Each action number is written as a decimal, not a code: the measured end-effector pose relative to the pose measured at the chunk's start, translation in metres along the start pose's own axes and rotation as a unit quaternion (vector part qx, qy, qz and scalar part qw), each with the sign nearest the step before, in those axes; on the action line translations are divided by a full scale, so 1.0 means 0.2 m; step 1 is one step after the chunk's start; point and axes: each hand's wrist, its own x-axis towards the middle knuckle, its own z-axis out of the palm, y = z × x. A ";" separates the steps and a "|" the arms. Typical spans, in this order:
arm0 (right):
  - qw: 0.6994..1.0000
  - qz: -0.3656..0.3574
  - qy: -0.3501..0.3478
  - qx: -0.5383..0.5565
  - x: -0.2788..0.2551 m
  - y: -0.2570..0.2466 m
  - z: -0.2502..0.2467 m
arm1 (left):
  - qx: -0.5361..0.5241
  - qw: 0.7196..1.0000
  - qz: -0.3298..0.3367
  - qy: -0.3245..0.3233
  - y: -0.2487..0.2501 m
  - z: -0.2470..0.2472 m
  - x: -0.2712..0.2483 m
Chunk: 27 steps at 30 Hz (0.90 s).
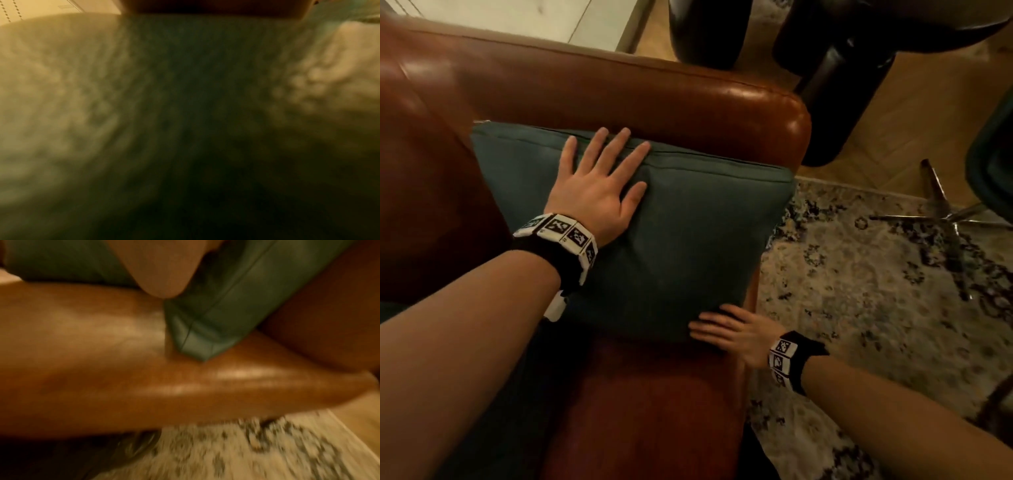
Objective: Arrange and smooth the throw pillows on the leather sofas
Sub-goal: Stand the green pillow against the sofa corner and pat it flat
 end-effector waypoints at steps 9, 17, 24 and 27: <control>0.955 0.115 0.218 0.164 0.00 -0.11 -0.37 | -0.001 0.999 -0.005 0.035 0.02 -0.02 -0.05; 0.960 0.166 0.224 0.039 0.29 0.29 -0.51 | -0.016 0.998 -0.014 0.055 0.01 -0.03 -0.04; 0.877 0.430 0.190 0.104 0.12 0.59 -0.56 | -0.045 0.992 0.028 0.115 0.22 -0.06 -0.12; 0.873 0.436 0.192 0.108 0.14 0.55 -0.55 | -0.014 0.990 0.122 0.073 0.42 0.04 -0.18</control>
